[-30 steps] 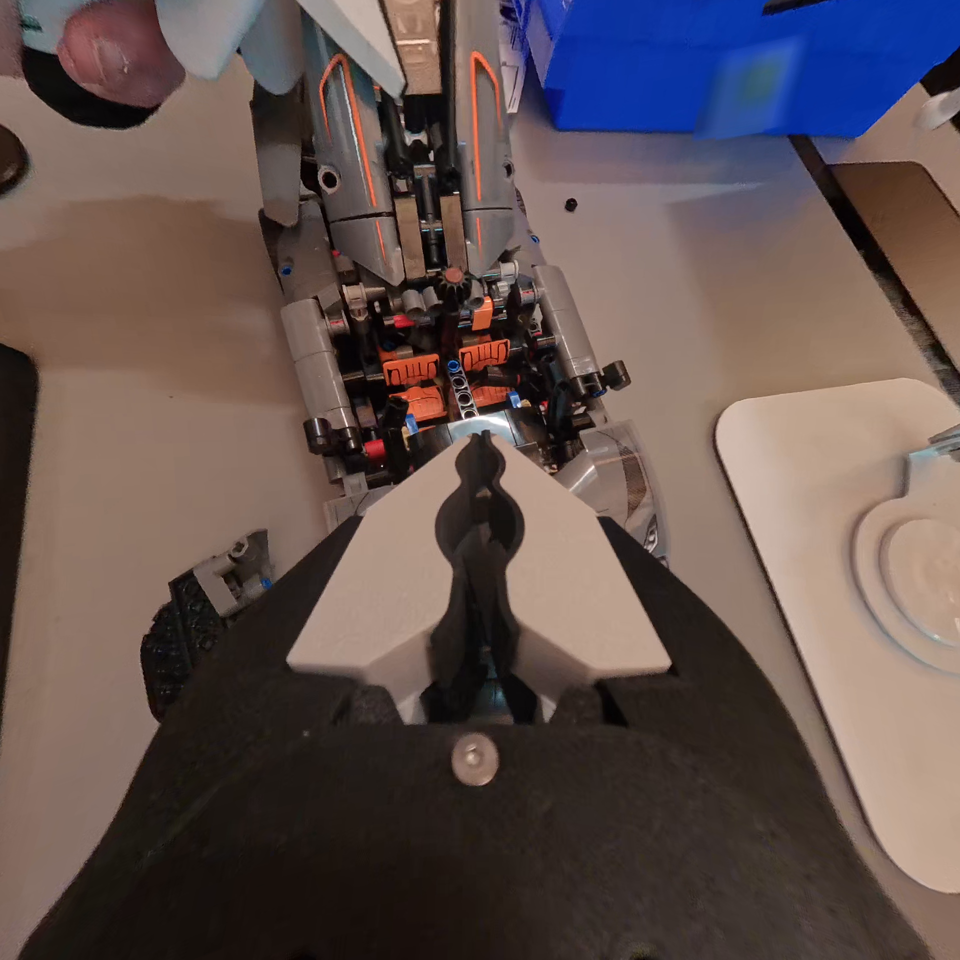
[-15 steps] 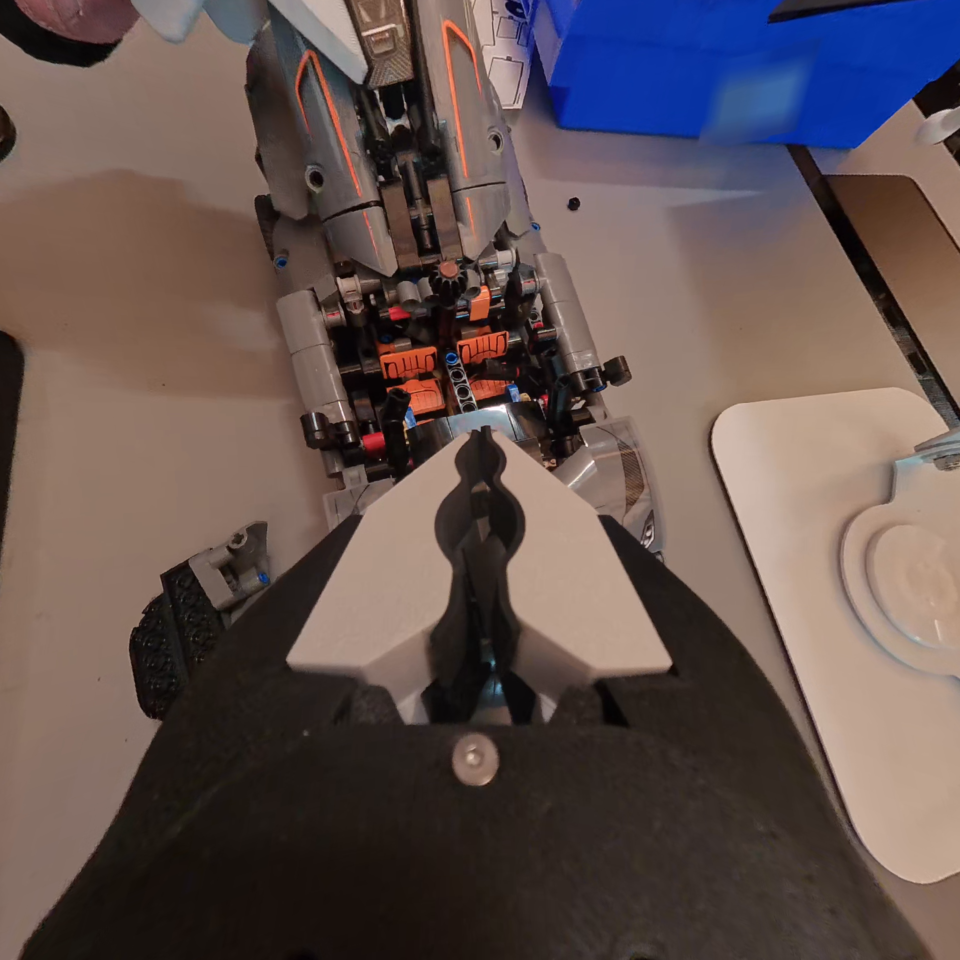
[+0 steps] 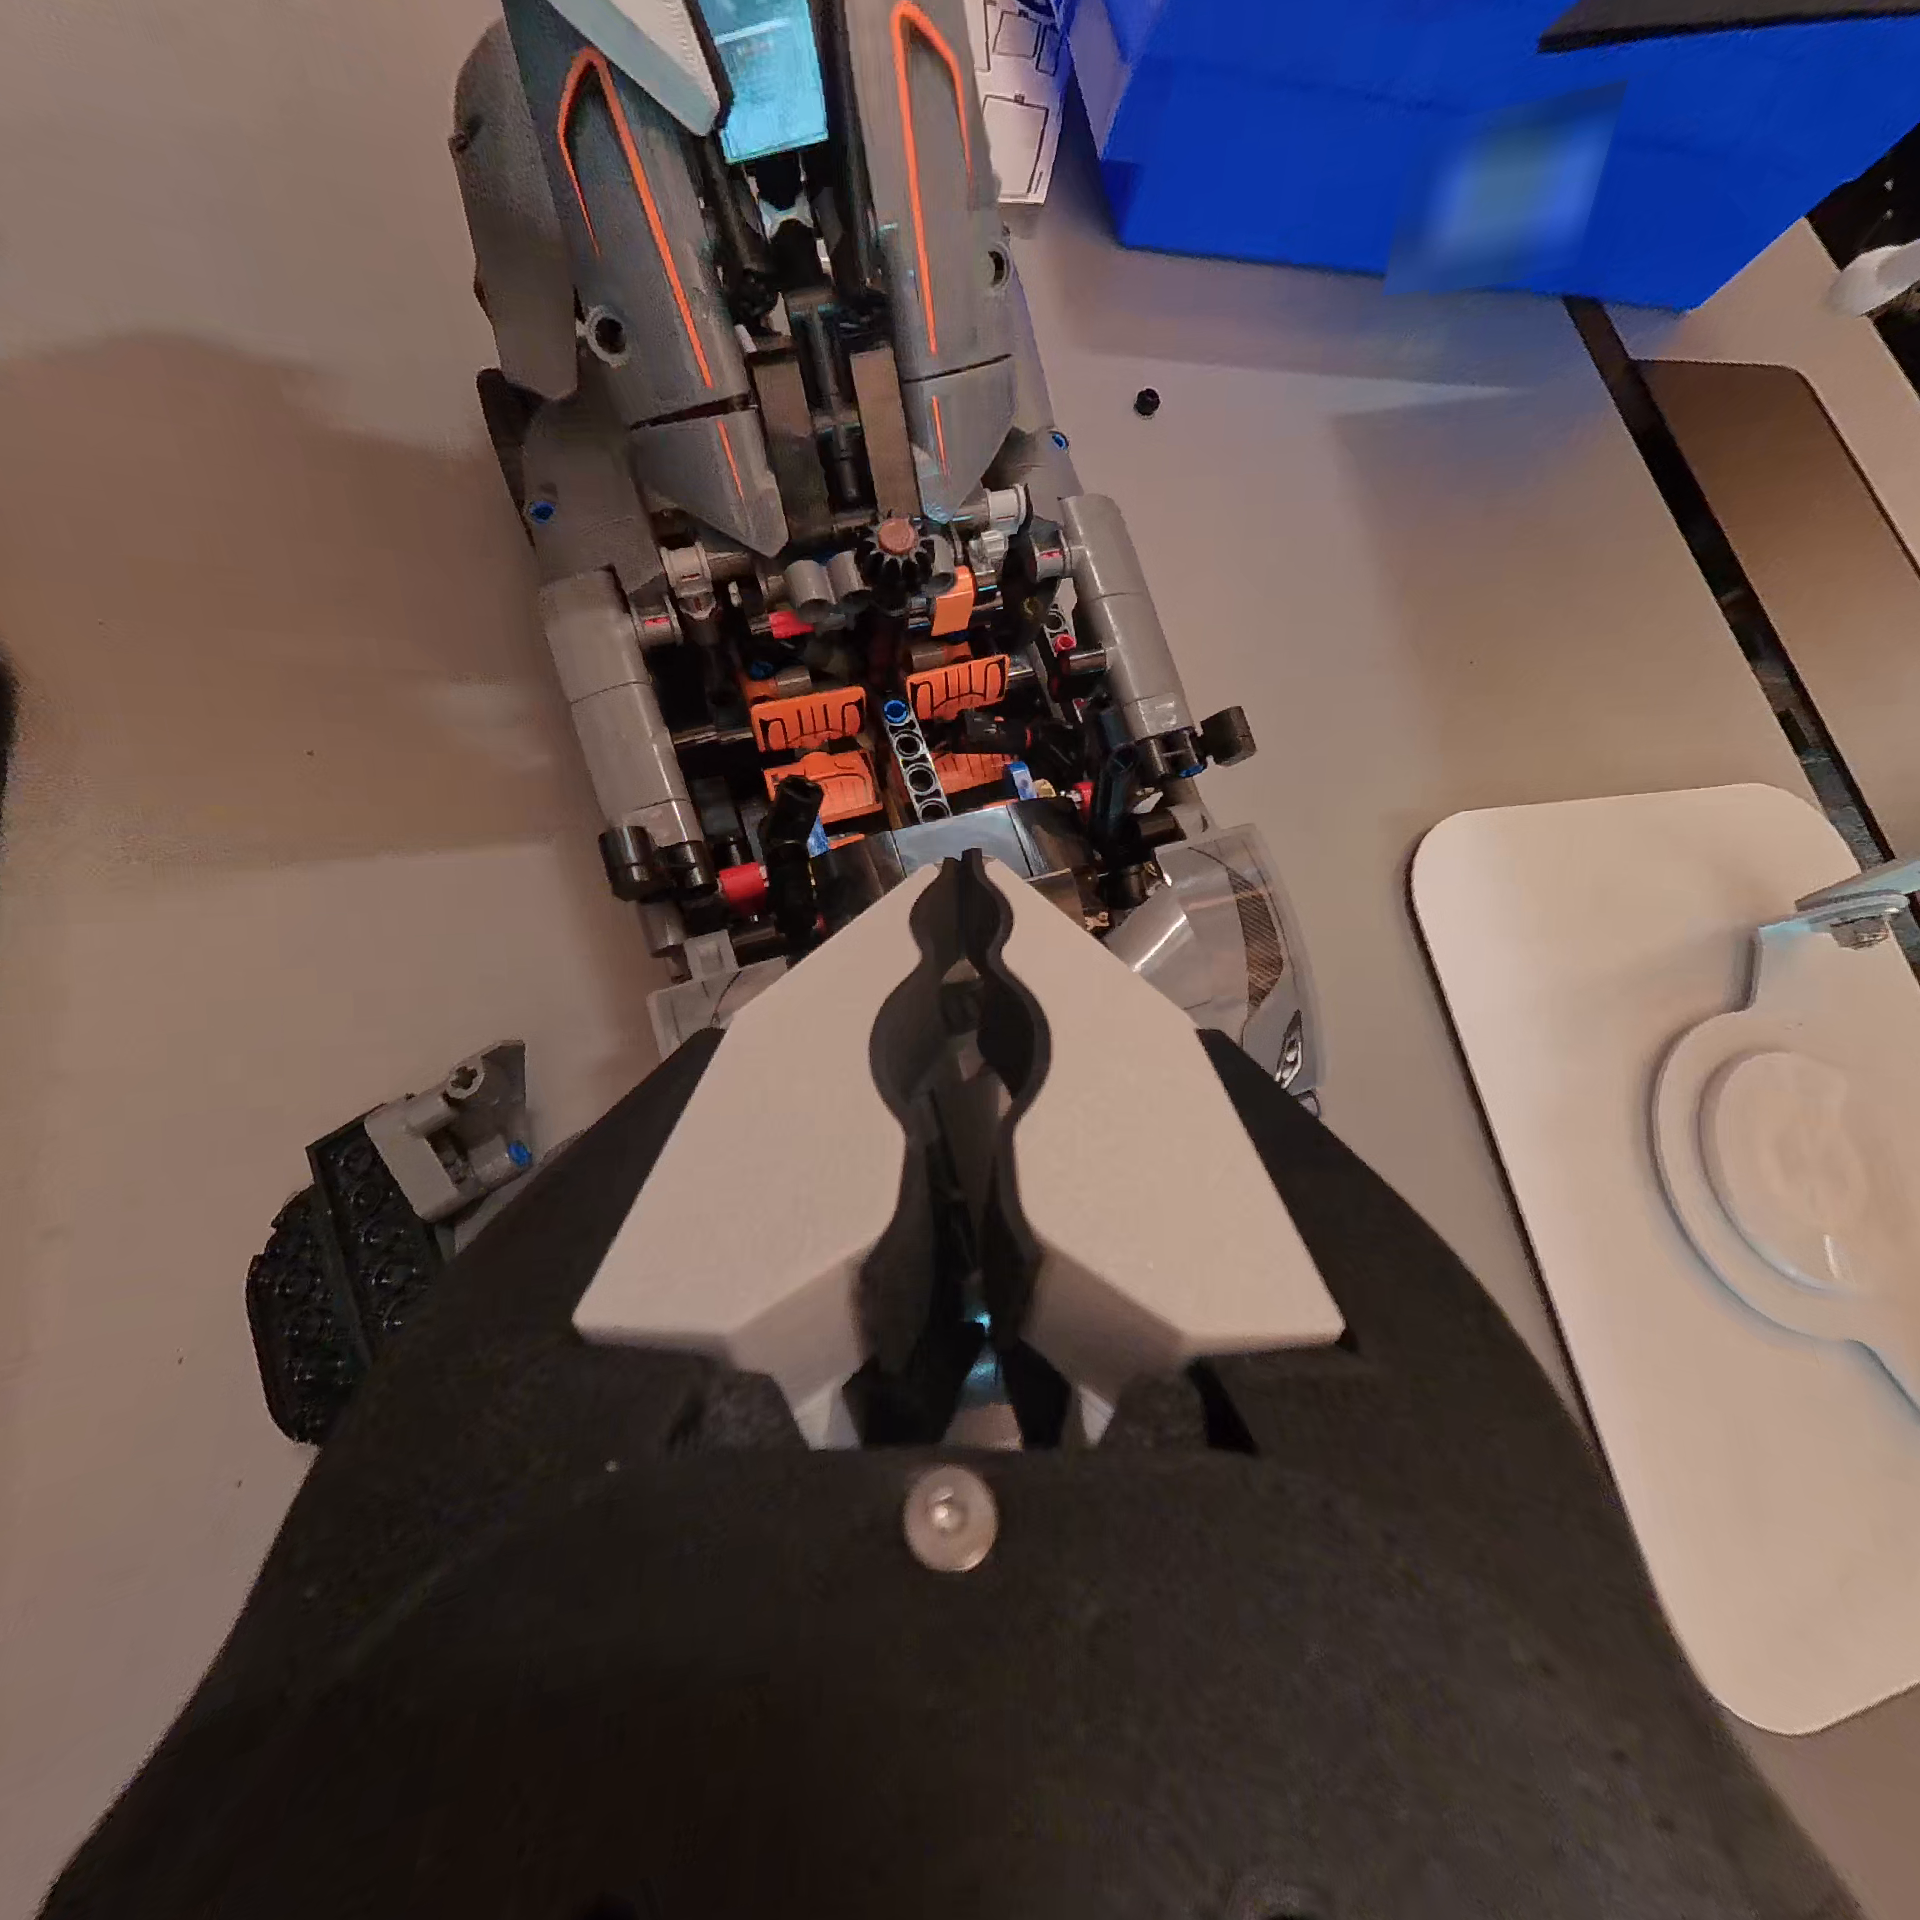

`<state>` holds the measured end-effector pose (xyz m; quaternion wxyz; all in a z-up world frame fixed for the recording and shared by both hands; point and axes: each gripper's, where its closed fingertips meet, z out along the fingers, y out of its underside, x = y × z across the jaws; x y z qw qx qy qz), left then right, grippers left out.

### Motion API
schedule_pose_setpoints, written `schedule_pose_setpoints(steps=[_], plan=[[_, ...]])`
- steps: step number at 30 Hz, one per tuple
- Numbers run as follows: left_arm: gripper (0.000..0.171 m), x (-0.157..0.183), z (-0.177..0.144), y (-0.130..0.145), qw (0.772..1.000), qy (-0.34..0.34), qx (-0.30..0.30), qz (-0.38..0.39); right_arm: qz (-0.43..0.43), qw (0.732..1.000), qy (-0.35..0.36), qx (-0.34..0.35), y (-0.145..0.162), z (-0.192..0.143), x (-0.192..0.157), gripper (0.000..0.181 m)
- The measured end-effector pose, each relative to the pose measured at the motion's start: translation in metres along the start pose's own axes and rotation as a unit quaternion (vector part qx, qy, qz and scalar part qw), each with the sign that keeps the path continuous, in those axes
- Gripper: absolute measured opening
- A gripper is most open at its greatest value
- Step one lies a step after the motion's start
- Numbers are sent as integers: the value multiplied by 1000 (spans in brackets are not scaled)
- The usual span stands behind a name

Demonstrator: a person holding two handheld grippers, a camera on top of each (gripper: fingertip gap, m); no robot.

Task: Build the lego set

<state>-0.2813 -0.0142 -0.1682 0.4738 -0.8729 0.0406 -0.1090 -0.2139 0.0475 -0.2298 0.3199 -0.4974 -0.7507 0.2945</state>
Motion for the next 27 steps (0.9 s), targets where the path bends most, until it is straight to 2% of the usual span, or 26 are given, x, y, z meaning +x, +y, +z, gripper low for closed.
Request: schedule_pose_setpoints(steps=[4, 9, 13, 17, 19, 22, 23, 25, 27], plan=[[10, 14, 3, -9, 992, -49, -63, 94, 11, 1000, -8, 5, 1, -4, 1, 0], [10, 12, 5, -7, 993, -43, -79, 77, 11, 1000, -11, 3, 2, -3, -1, 0], [10, 0, 5, -2, 999, 13, -43, -20, 7, 1000, -15, 2, 2, -3, -2, 0], [10, -16, 2, 7, 988, 90, 19, -122, 5, 1000, -20, 2, 2, -3, -4, 0], [11, -12, 0, 7, 994, 85, 17, -65, 12, 1000, -26, 5, 3, -3, -5, 0], [19, -11, -6, 9, 999, 46, -21, -16, 13, 1000, -25, 9, 2, -3, -4, 0], [21, -11, -14, 7, 999, 39, -16, -2, 18, 999, -27, 11, 2, -3, -4, 0], [29, -12, -33, 2, 999, 46, 9, -12, 17, 999, -28, 9, 2, -4, -4, 0], [40, -24, -48, 14, 1000, 9, -10, -1, 16, 999, -28, 8, 2, -3, -4, 0]])
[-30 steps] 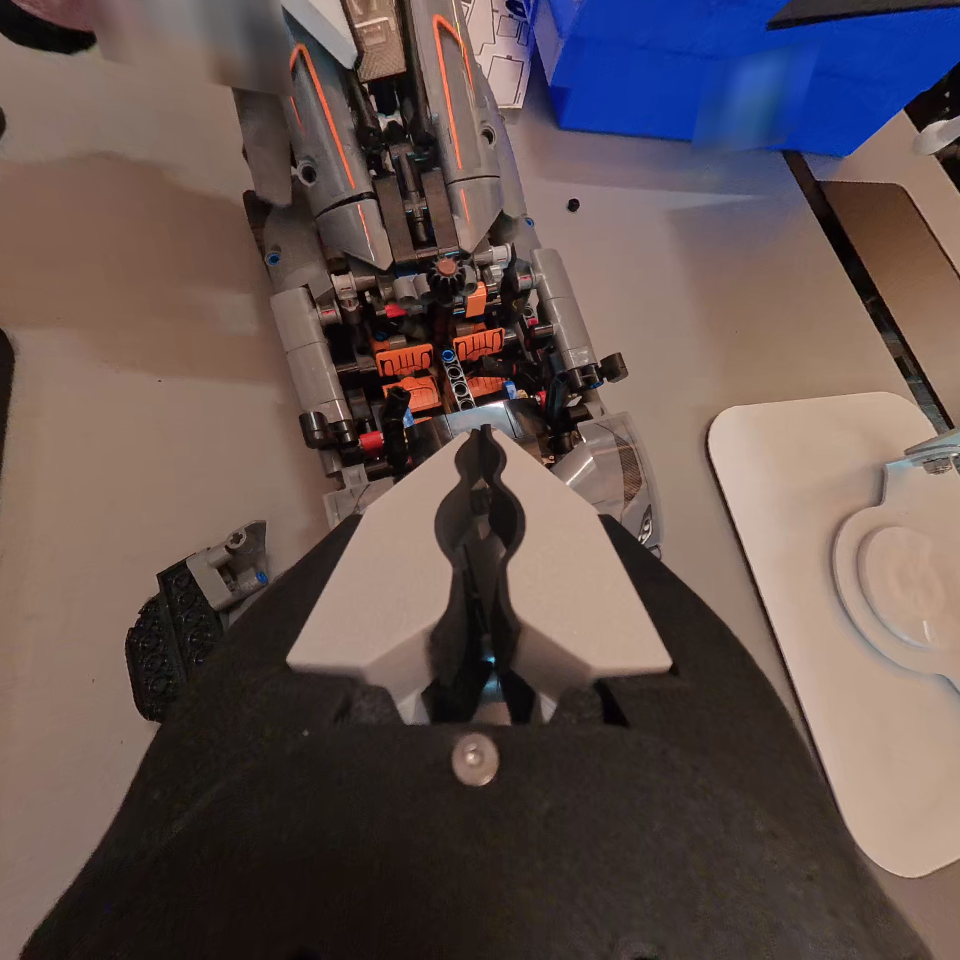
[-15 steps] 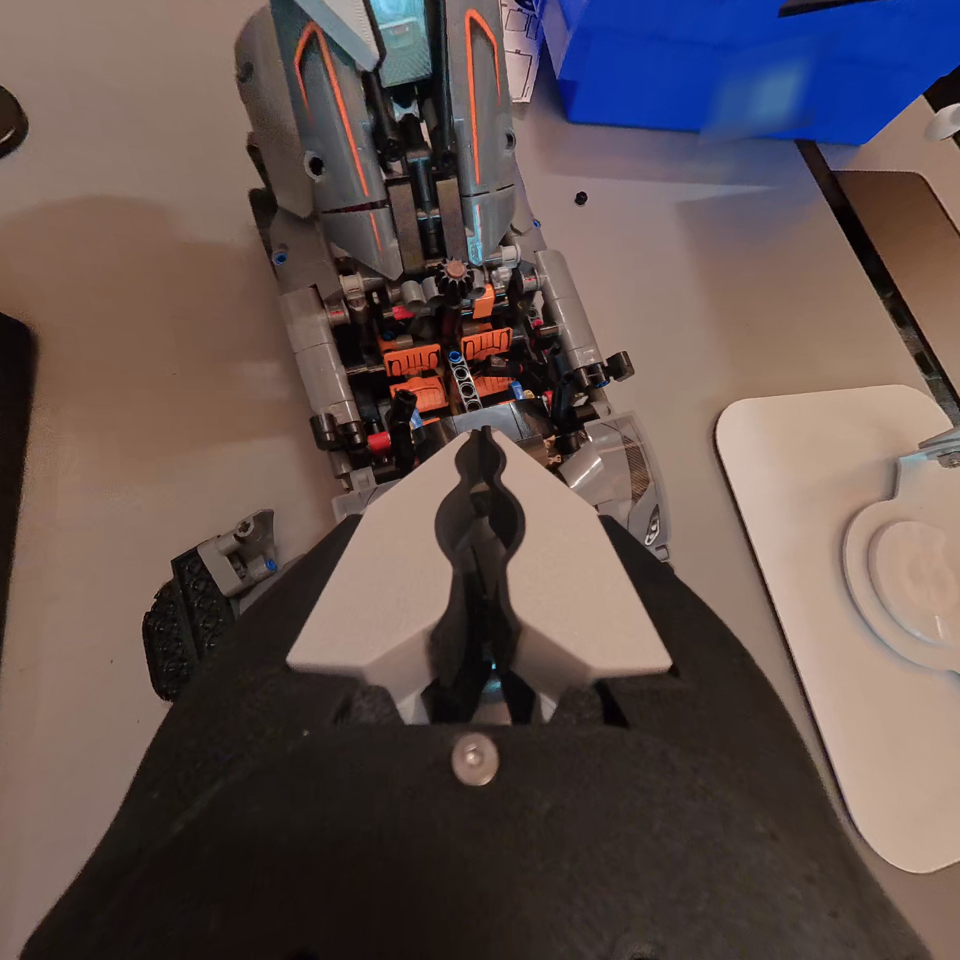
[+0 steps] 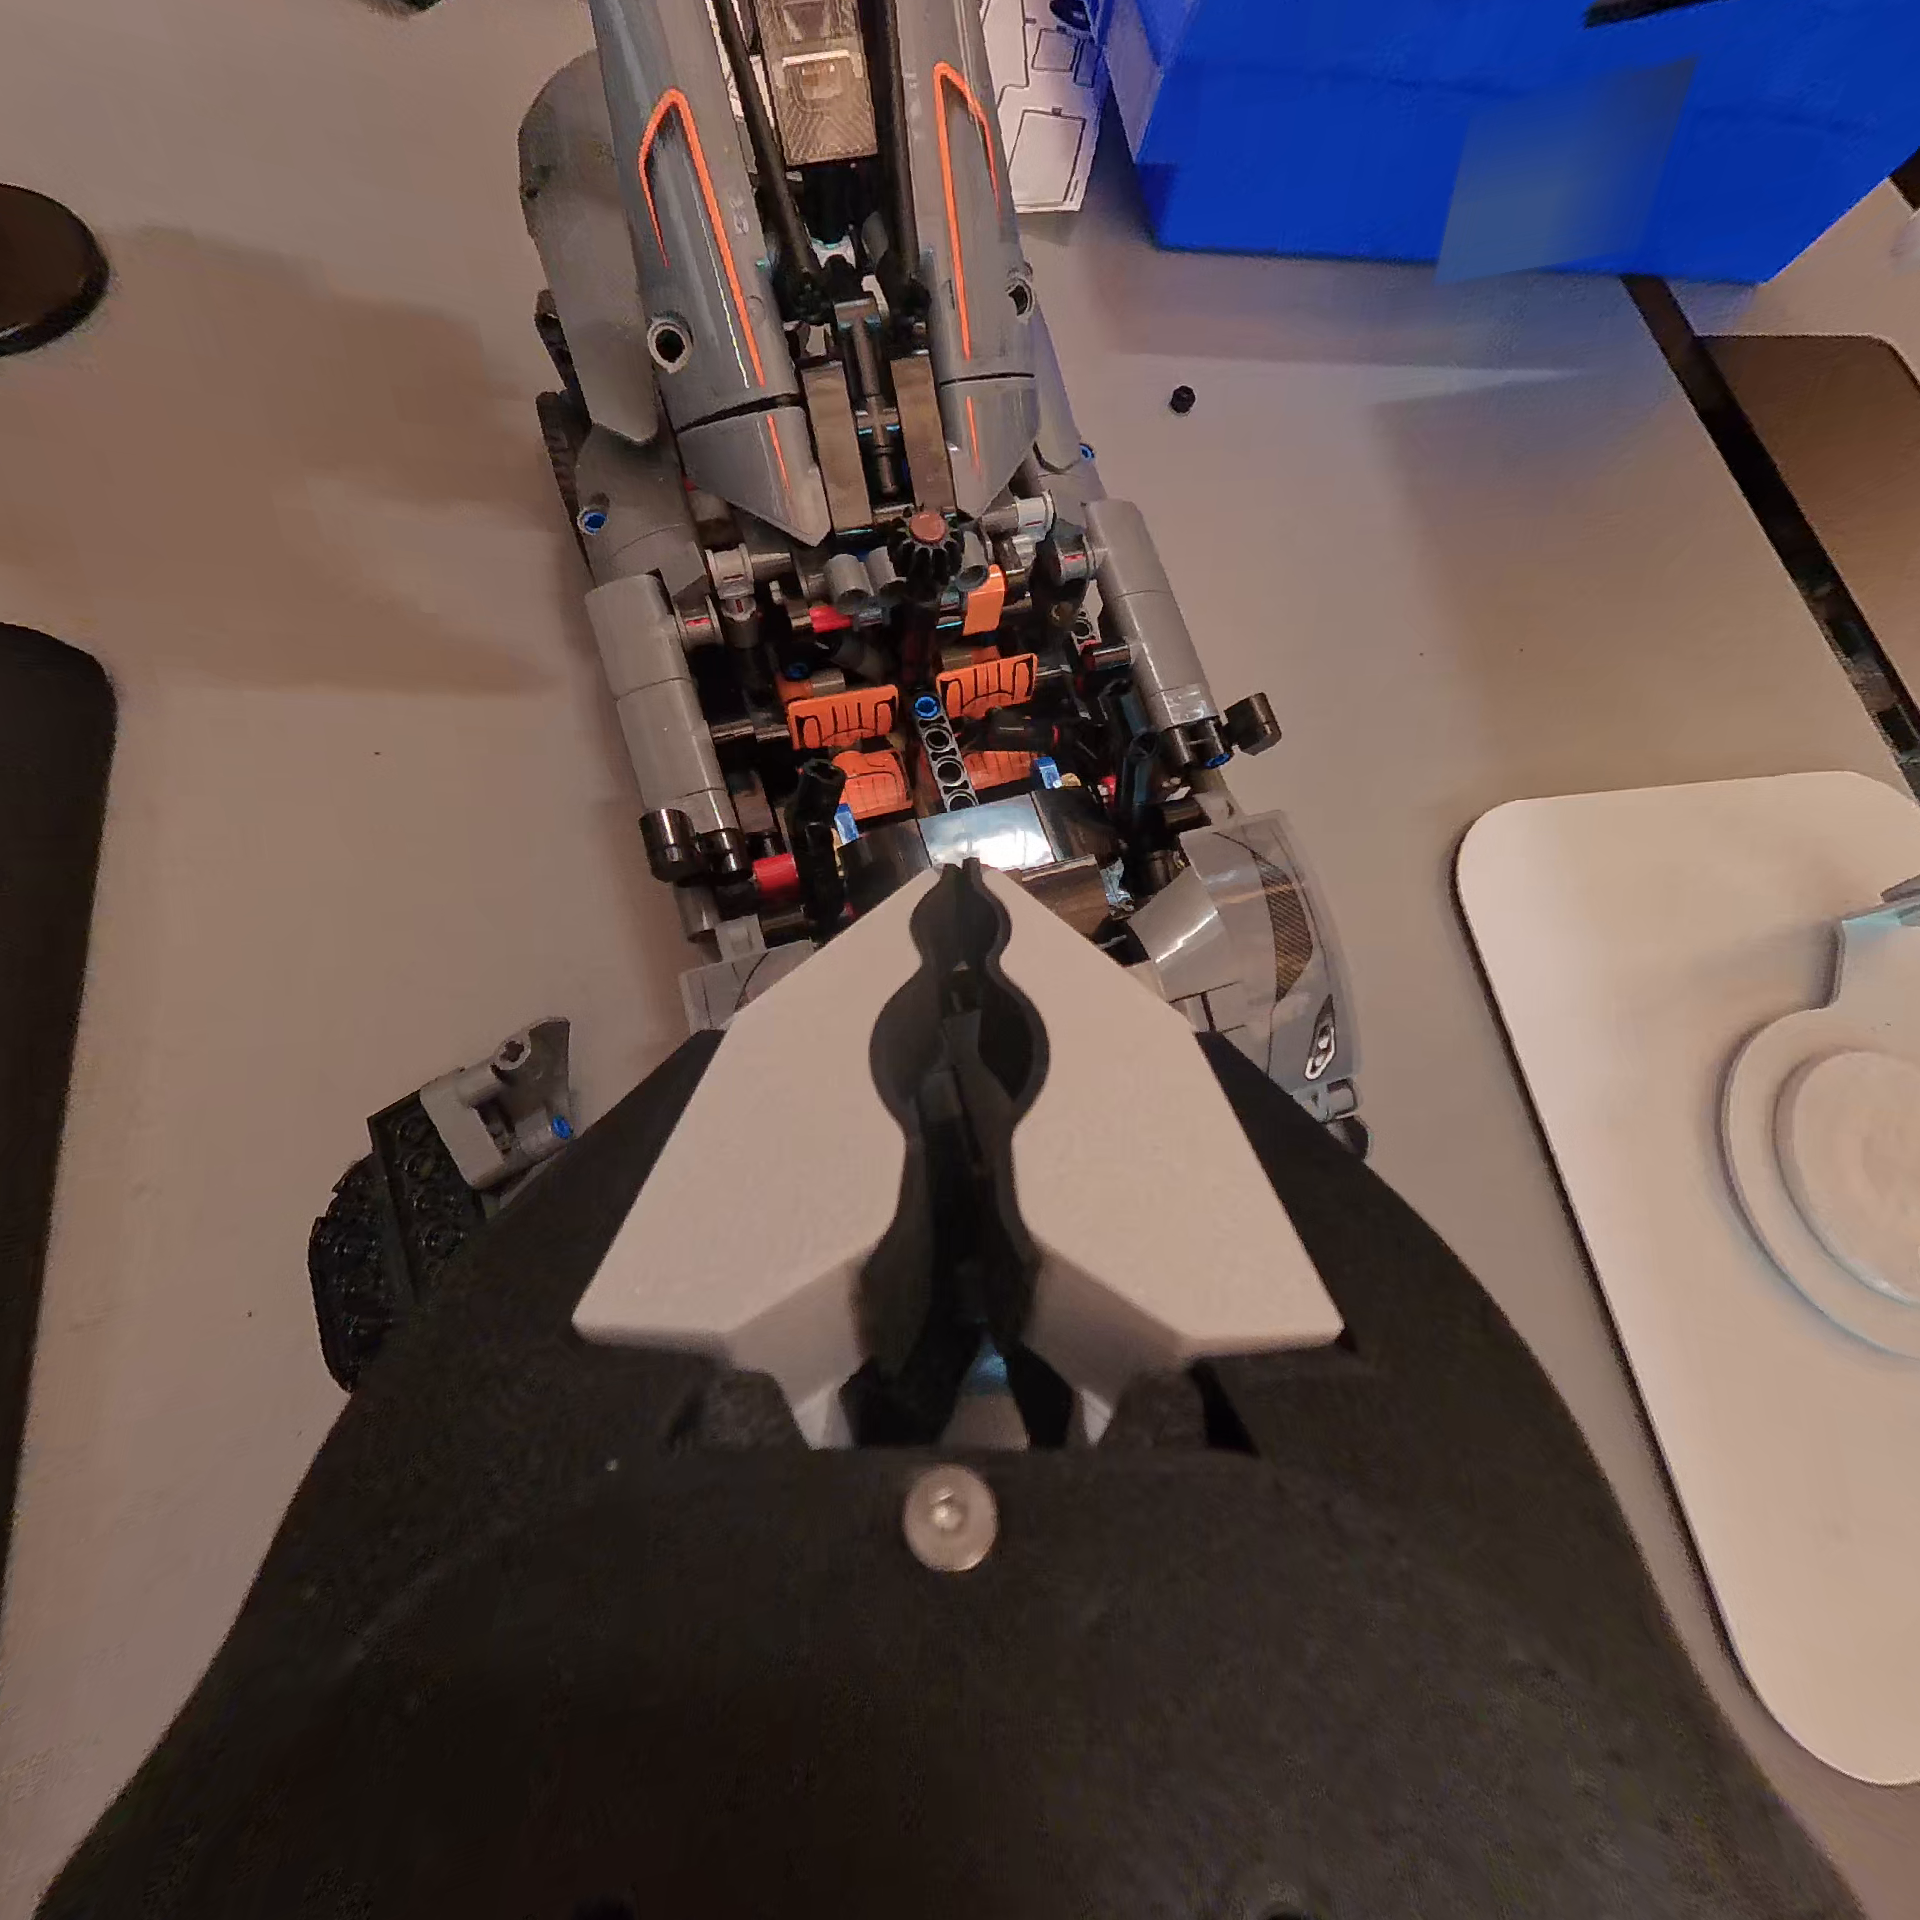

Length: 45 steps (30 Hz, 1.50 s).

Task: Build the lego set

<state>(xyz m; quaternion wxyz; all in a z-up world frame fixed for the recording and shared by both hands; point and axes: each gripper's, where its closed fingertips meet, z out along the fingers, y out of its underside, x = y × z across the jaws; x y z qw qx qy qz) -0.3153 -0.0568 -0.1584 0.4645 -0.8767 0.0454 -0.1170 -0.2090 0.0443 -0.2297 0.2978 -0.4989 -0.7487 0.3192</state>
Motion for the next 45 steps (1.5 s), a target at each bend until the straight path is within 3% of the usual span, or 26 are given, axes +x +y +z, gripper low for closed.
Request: schedule_pose_setpoints(steps=[3, 6, 9, 12, 16, 19, 23, 25, 27, 32, 38, 41, 45], plan=[[63, -4, -3, 23, 997, -41, -45, 51, 2, 1000, -1, -2, 0, 0, 0, 0], [74, -3, 16, 47, 970, -103, -122, 184, 4, 1000, -2, -1, 0, 0, 0, 0], [59, -12, 30, 56, 920, -176, -174, 304, 5, 1000, -1, -1, 1, -1, 0, 0], [29, -18, 28, 55, 906, -190, -191, 328, 5, 1000, -2, 0, 1, -1, 0, 0], [25, -27, 22, 49, 879, -219, -201, 372, 5, 1000, -5, 1, 1, -1, 0, 0], [7, -37, 5, 27, 852, -275, -191, 403, 4, 1000, -5, 2, 1, -1, 0, 0], [7, -42, 5, 28, 851, -274, -204, 398, 6, 1000, -5, 2, 1, -1, 0, 0], [6, -43, 5, 23, 862, -273, -187, 385, 5, 1000, -5, 1, 1, -1, 0, 0], [5, -48, 3, 21, 846, -290, -197, 402, 7, 1000, -6, 2, 1, -1, 0, 0], [4, -66, -5, 12, 840, -331, -189, 386, 9, 1000, -8, 3, 1, -1, 0, 0], [4, -83, -11, 9, 881, -334, -150, 298, 12, 1000, -10, 4, 1, -1, 0, 0], [4, -98, -29, 9, 896, -353, -115, 243, 10, 1000, -9, 4, 1, -1, 0, 0], [4, -89, -54, 3, 929, -320, -49, 180, 11, 1000, -11, 5, 1, -1, 1, 0]])
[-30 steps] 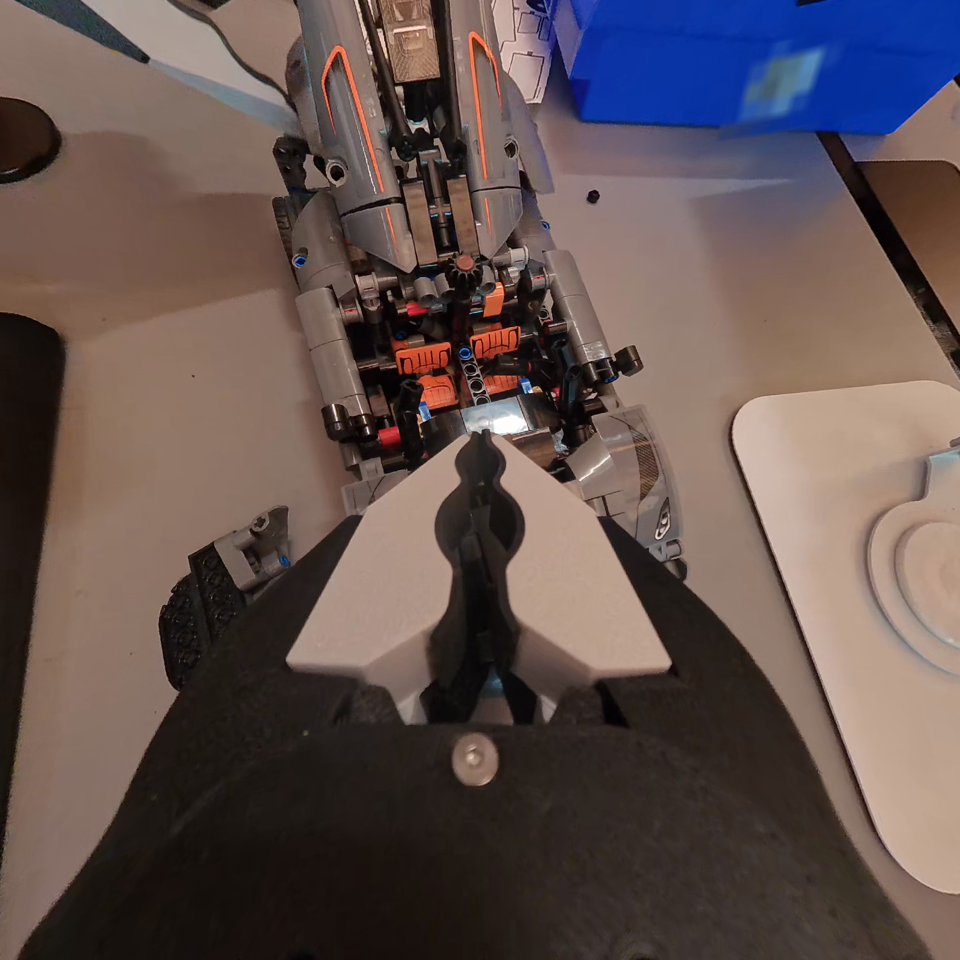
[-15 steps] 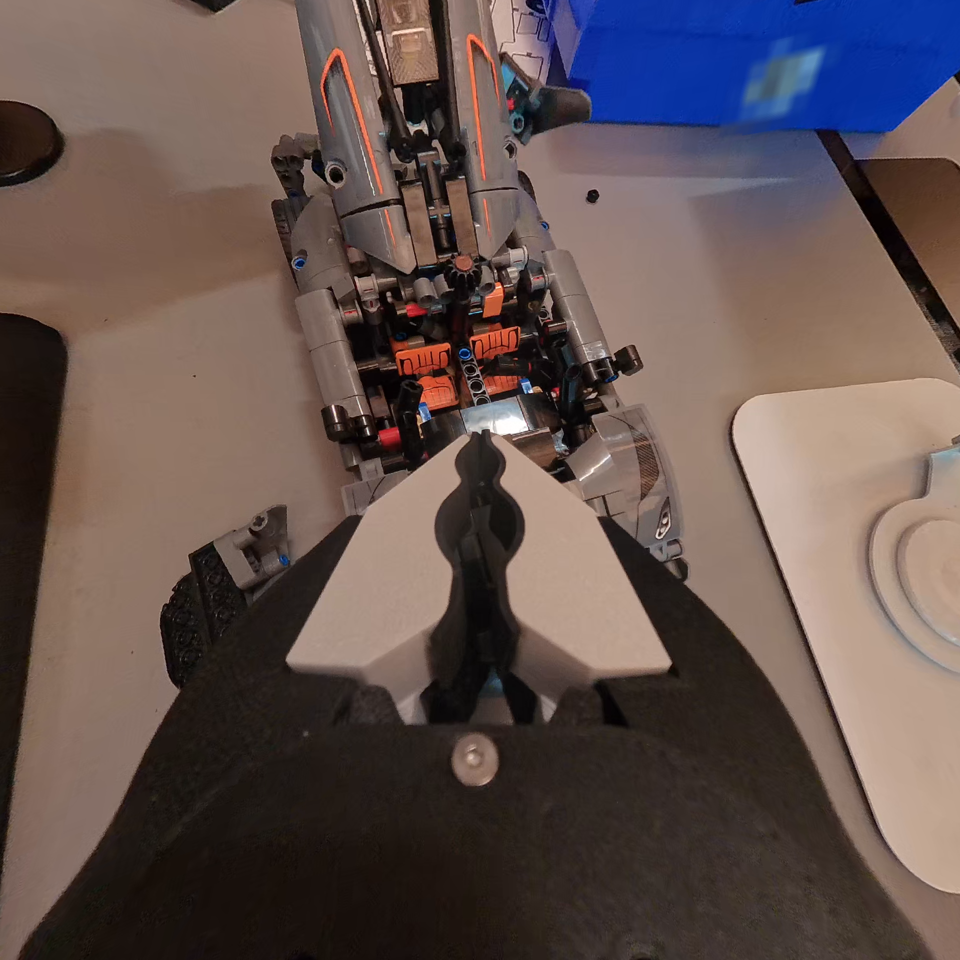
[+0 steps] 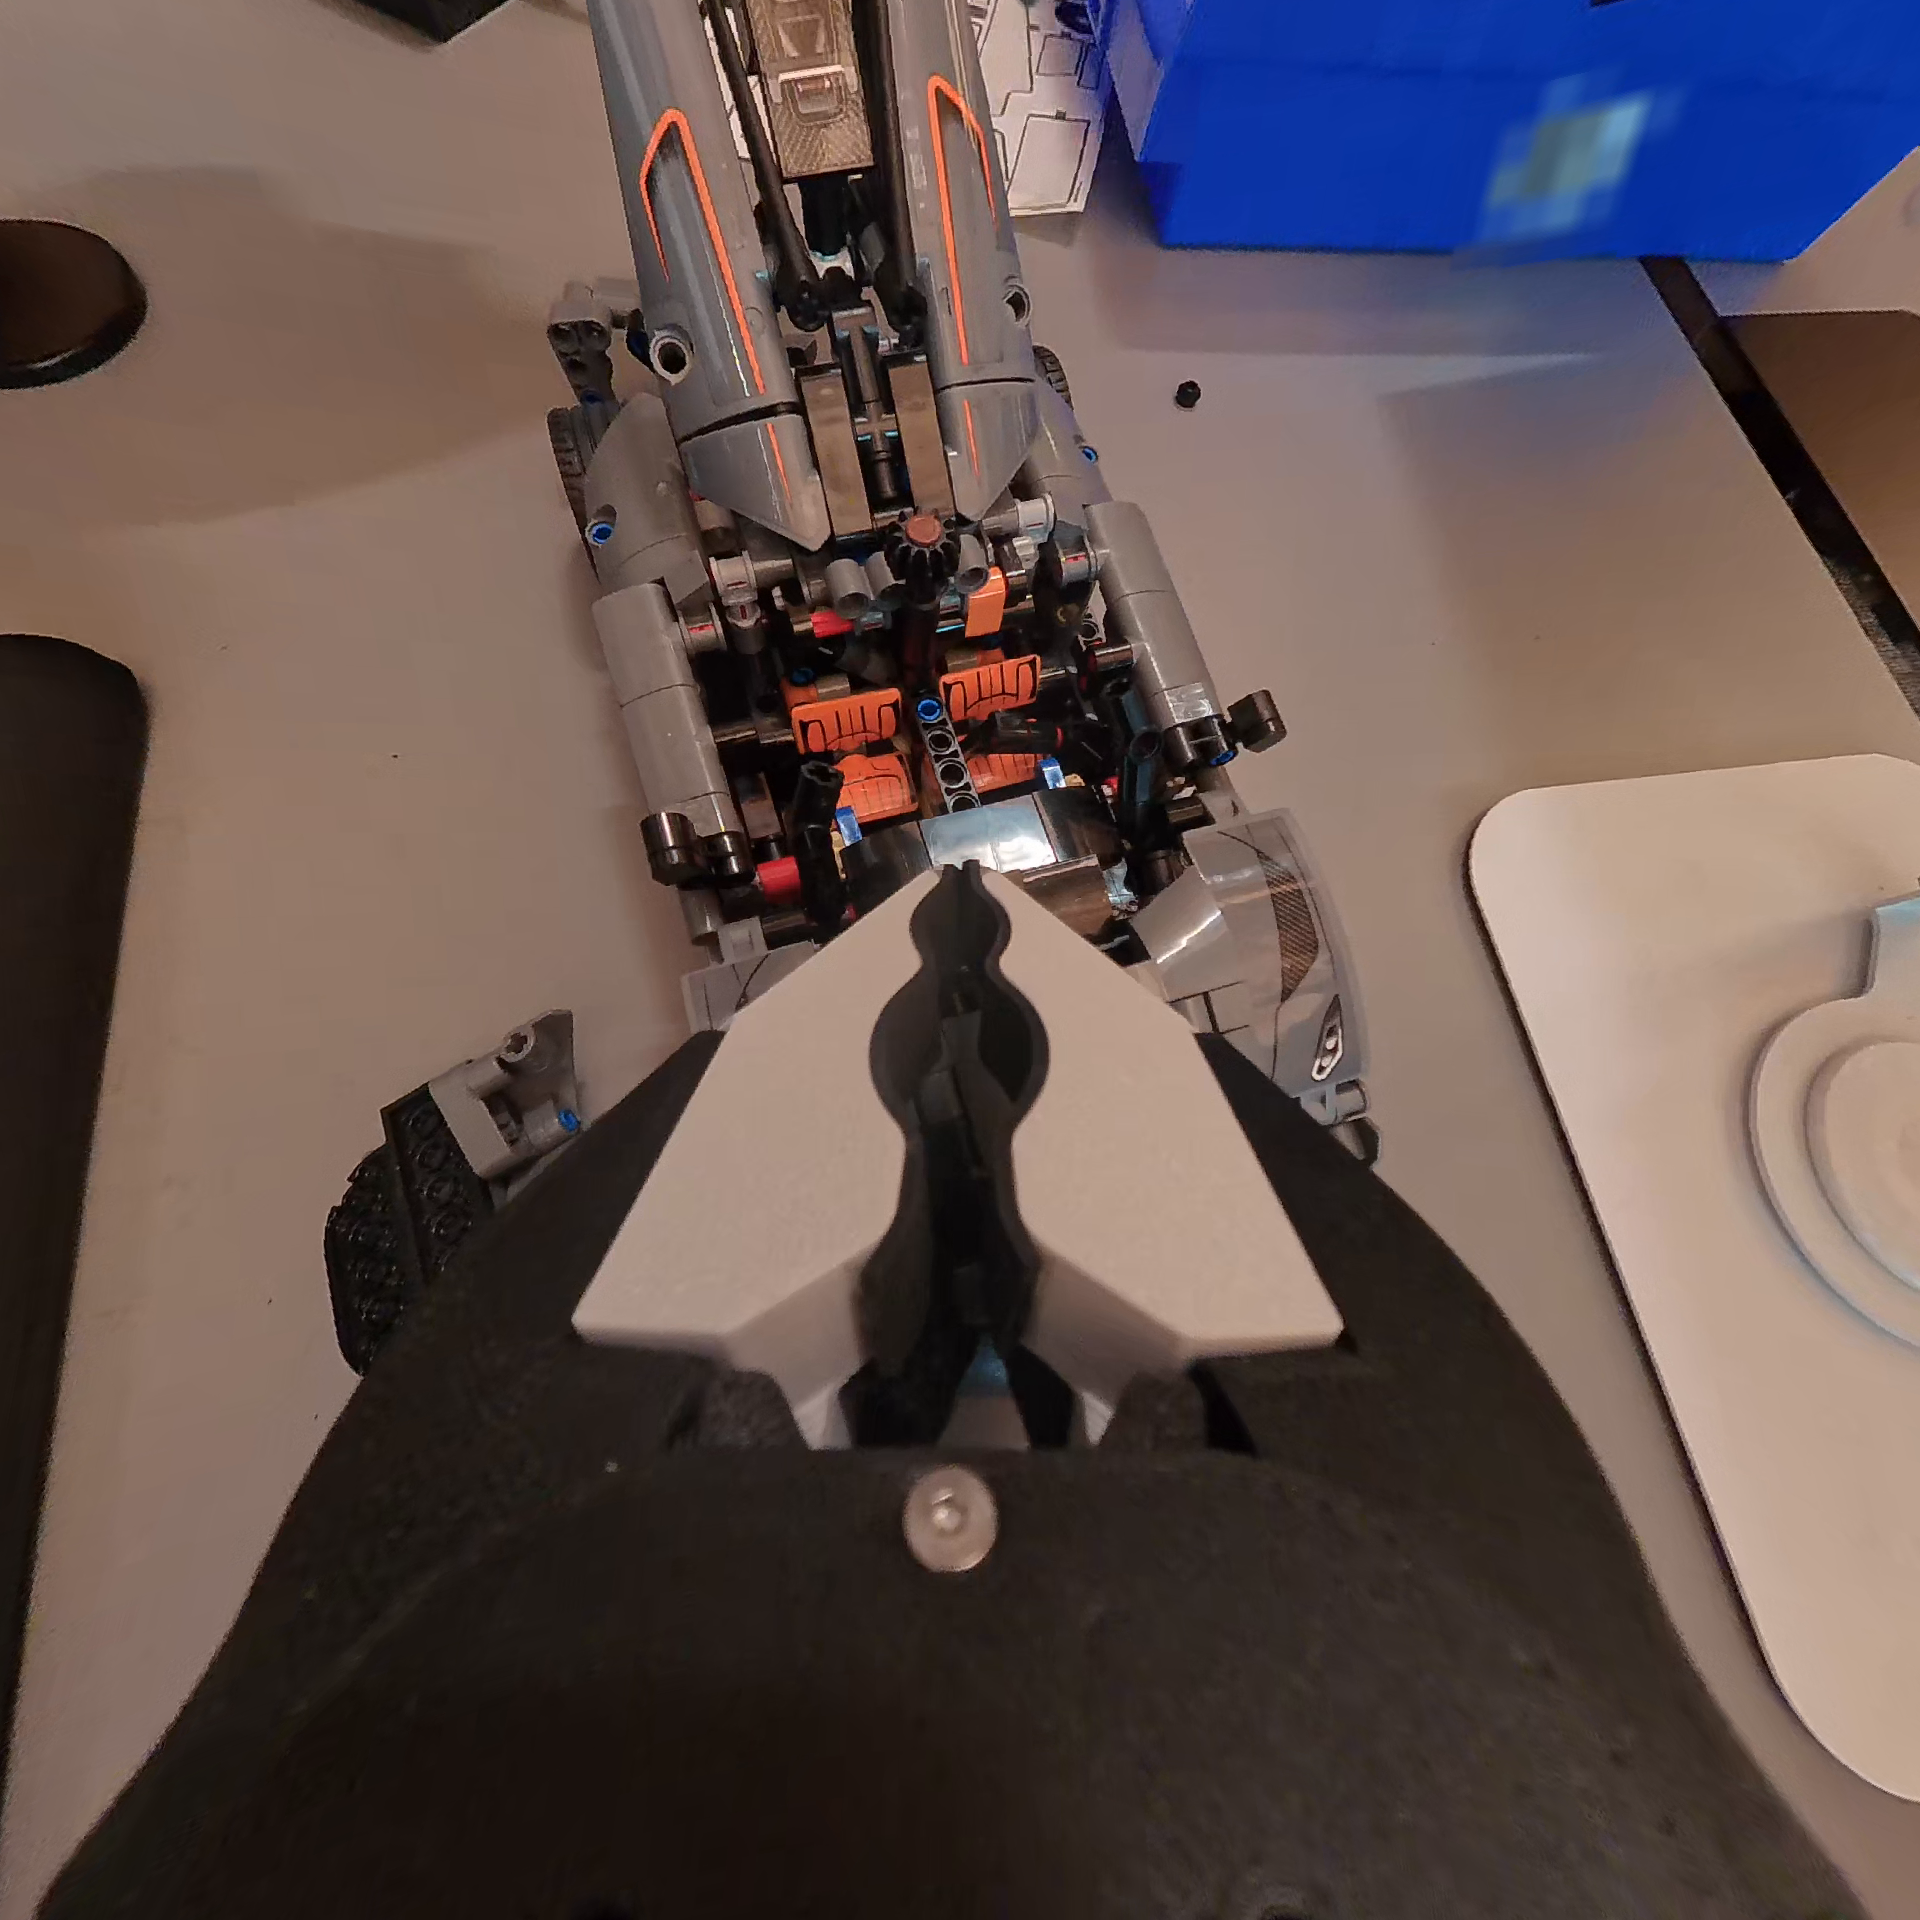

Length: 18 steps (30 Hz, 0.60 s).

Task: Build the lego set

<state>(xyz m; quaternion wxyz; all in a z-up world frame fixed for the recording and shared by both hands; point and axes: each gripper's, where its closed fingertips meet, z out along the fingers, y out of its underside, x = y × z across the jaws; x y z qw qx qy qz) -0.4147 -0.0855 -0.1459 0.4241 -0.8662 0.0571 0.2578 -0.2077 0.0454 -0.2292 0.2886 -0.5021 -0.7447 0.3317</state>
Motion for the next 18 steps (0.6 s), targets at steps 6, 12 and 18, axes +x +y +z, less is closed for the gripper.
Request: schedule_pose_setpoints(steps=[6, 12, 18], plan=[[4, 39, -35, 18, 989, 134, -24, -66, 0, 1000, 1, -1, 0, 0, 0, 0], [5, 68, -50, 45, 945, 254, -45, -200, 6, 1000, -2, -1, 1, -2, 1, 0], [20, 57, -42, 78, 919, 252, -102, -287, 5, 1000, -3, -2, 3, -4, 2, 0]])
